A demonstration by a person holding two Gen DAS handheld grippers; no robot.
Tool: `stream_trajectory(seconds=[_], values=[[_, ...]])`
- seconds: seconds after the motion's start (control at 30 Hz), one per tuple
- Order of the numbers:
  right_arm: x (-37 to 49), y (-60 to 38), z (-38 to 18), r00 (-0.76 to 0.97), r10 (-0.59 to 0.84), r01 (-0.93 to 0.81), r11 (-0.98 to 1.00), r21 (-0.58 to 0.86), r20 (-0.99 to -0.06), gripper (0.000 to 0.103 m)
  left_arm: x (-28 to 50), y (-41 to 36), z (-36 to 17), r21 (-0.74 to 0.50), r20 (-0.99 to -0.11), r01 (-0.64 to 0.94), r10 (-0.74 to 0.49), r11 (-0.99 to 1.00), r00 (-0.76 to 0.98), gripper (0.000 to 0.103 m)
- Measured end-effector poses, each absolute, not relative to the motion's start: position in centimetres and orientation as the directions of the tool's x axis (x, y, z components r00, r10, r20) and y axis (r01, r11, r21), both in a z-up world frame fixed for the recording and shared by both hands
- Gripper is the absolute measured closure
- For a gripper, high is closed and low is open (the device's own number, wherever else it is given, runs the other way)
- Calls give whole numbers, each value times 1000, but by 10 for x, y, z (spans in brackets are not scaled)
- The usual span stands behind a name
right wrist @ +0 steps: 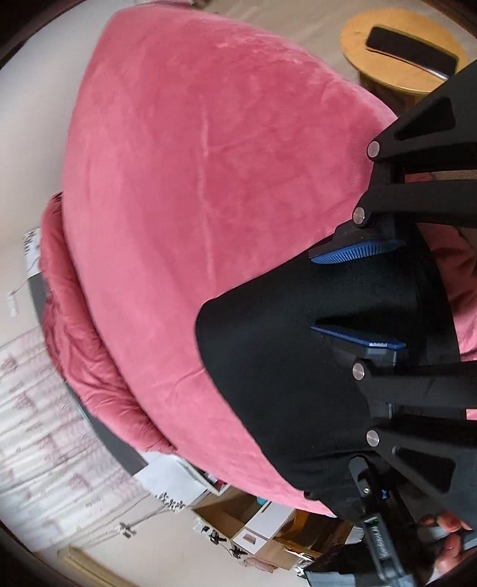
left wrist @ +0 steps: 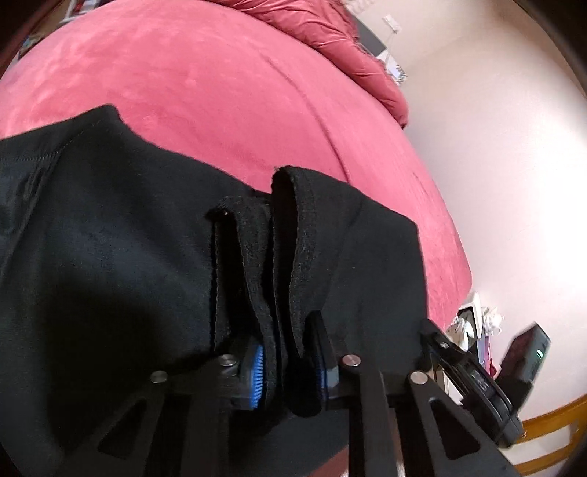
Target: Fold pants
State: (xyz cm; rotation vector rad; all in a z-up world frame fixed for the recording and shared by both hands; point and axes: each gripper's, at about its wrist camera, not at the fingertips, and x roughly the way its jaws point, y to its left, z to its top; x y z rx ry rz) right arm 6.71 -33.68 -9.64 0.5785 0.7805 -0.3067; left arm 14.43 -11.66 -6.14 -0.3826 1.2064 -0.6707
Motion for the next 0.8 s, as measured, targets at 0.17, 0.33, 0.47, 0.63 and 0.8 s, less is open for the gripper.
stream_trajectory(seconds=[0.17,0.33,0.47,0.63,0.8], values=[[58,-345,-99,678,-46,482,781,397,-733,68,128,-109,-33,-637,-667,346,-718,689,200,86],[58,-346,-99,678,-50,488,777,398,-734,68,112,-92,-21,-644,-652,351,-728,680,214,91],[59,-345,-98,669,-61,486,790,374,-741,67,112,-88,-55,-597,-722,301,-662,743,202,93],[57,-341,-92,669,-88,485,804,344,-738,65,105,-76,-71,-660,-679,248,-705,709,205,93],[51,-339,-73,718,-100,449,823,349,-689,65,118,-77,-69,-678,-671,226,-715,699,199,65]])
